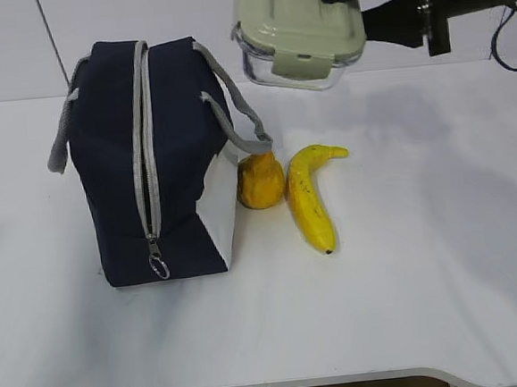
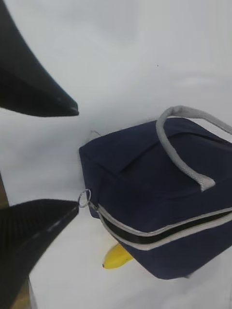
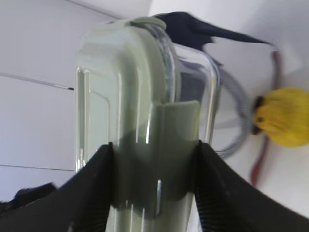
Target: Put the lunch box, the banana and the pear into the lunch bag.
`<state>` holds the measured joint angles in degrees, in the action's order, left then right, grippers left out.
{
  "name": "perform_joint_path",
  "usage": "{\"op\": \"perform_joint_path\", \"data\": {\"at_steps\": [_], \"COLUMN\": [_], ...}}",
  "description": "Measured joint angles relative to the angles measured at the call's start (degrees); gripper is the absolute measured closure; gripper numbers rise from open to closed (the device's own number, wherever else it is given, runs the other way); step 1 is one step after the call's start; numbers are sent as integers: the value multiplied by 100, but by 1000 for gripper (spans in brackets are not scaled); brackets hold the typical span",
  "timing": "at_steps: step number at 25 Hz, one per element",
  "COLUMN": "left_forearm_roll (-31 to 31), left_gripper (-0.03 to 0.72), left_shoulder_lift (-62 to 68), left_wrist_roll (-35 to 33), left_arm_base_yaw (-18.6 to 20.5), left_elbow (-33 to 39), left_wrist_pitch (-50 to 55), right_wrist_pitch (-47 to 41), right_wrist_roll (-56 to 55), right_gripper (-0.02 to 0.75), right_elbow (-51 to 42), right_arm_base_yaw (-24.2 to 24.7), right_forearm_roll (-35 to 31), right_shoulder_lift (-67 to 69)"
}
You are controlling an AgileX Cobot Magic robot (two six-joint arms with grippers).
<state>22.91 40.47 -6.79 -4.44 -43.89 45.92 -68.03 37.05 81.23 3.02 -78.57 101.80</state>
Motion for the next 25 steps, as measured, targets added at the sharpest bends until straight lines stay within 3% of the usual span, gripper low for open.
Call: {"op": "perform_joint_path", "data": {"at_steps": [11,18,25], "left_forearm_roll": [1330,1658,2005], "left_gripper": [244,244,244], "left_shoulder_lift": [2792,4183,5047], "left_wrist_roll": [-1368,-1519,-1620], "left_arm_base_yaw": [0,0,0], "left_elbow": [-1804,-2901,-3488], "left_wrist_pitch": [-171,316,620], "right_wrist_pitch": [313,837,1169], "right_wrist_roll": [338,408,489], "right_gripper": [360,361,362], "right_elbow": [0,-9,-33], "right_arm_base_yaw": [-739,-1021,-1121], "right_forearm_roll": [-643,-729,-836], "right_shoulder_lift": [0,0,0]}}
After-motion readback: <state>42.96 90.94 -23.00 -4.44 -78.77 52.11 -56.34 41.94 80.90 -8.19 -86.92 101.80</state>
